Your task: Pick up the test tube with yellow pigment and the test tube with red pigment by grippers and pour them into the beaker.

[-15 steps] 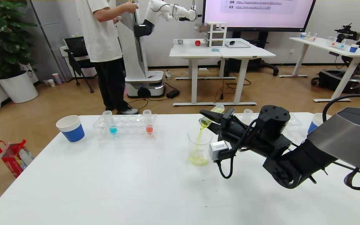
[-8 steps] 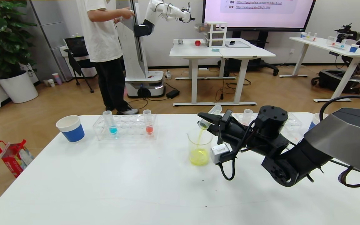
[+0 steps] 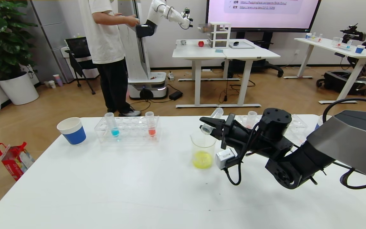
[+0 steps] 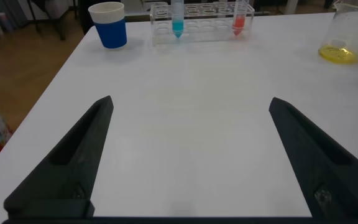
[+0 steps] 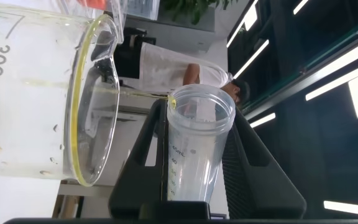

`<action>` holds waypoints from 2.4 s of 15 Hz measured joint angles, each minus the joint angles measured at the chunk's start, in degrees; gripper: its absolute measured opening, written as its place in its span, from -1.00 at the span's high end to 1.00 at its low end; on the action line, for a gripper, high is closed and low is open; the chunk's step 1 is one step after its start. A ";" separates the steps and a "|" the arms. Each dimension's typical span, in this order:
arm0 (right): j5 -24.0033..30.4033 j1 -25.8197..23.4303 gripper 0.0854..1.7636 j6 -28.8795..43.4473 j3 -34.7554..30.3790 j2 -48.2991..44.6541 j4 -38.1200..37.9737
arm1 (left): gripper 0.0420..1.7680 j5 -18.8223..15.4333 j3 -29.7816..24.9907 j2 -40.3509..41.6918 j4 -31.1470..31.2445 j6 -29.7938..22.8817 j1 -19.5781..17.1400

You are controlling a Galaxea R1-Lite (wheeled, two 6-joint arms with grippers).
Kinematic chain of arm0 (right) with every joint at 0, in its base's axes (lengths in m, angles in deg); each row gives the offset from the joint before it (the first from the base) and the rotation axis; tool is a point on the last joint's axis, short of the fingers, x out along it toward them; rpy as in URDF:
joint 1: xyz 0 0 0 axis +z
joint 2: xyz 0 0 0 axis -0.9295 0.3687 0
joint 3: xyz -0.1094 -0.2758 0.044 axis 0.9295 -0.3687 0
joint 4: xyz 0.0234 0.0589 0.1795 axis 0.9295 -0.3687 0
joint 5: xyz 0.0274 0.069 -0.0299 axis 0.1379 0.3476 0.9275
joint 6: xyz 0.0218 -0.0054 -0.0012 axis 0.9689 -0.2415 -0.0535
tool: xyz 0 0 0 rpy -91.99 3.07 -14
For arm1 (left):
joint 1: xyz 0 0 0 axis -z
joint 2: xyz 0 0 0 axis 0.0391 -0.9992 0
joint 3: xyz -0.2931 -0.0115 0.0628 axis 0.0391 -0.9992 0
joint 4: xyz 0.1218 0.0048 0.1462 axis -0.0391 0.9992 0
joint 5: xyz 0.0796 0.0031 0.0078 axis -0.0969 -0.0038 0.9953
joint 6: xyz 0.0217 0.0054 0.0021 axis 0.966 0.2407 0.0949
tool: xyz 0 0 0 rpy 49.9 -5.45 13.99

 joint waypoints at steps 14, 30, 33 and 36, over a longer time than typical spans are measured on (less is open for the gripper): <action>-8.77 -1.27 0.50 32.50 0.20 -8.94 -0.05 | -0.98 -0.02 0.00 0.00 0.00 0.00 0.00; -40.23 -3.69 0.50 91.16 -21.25 -24.48 -0.77 | -0.98 0.00 0.00 0.00 0.00 0.00 0.00; -38.11 -9.12 0.50 93.06 -22.63 -26.77 -6.10 | -0.98 -0.02 0.00 0.00 -0.02 0.00 0.00; -33.71 -19.24 0.50 93.53 -22.13 -28.73 -10.93 | -0.98 -0.05 0.00 0.00 0.00 0.00 0.00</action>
